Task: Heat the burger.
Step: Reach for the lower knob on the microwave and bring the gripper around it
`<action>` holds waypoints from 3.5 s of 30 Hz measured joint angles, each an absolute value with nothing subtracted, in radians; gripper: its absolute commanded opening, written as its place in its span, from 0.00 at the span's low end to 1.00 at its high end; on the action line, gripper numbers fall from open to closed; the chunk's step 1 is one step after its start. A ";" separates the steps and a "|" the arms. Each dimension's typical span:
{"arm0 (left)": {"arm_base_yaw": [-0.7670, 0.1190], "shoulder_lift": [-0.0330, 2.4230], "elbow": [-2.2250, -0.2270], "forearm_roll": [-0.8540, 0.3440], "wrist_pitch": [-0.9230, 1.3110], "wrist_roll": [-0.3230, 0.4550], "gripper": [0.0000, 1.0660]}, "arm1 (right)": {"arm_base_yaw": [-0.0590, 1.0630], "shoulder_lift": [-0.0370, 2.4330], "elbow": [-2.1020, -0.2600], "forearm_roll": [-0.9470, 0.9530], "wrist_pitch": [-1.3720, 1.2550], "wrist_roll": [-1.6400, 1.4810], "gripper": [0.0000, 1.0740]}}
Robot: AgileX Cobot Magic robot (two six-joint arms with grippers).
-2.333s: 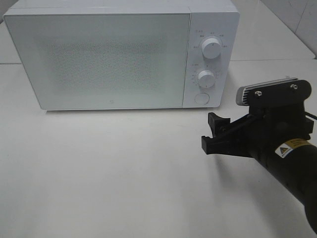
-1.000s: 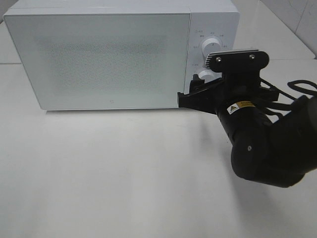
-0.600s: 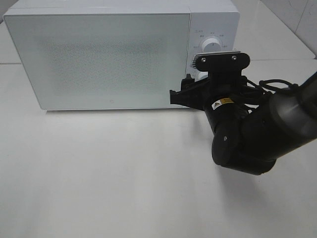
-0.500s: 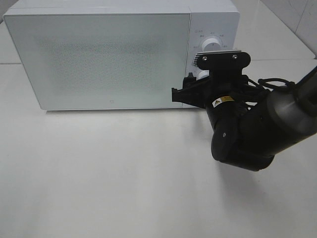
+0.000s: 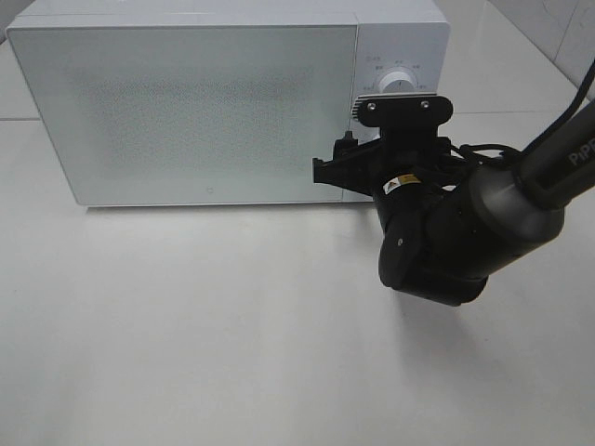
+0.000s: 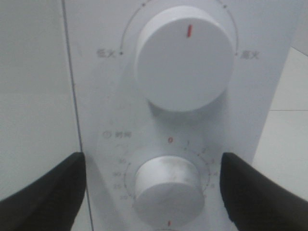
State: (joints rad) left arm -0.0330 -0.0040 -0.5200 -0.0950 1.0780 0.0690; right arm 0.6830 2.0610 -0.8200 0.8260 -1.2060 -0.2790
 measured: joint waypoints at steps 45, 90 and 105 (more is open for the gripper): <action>-0.033 -0.005 -0.520 -0.095 1.078 0.069 0.92 | 0.660 2.086 -0.832 0.818 -1.183 -0.217 0.00; -0.033 -0.005 -0.520 -0.095 1.078 0.069 0.92 | 0.657 2.086 -0.819 0.791 -1.181 0.965 0.00; -0.033 -0.005 -0.520 -0.095 1.078 0.069 0.92 | 0.656 2.086 -0.818 0.786 -1.180 1.326 0.00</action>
State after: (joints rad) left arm -0.0330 -0.0050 -0.5200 -0.0950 1.0780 0.0690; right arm 0.6560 2.0860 -0.8180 0.7860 -1.1800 1.3260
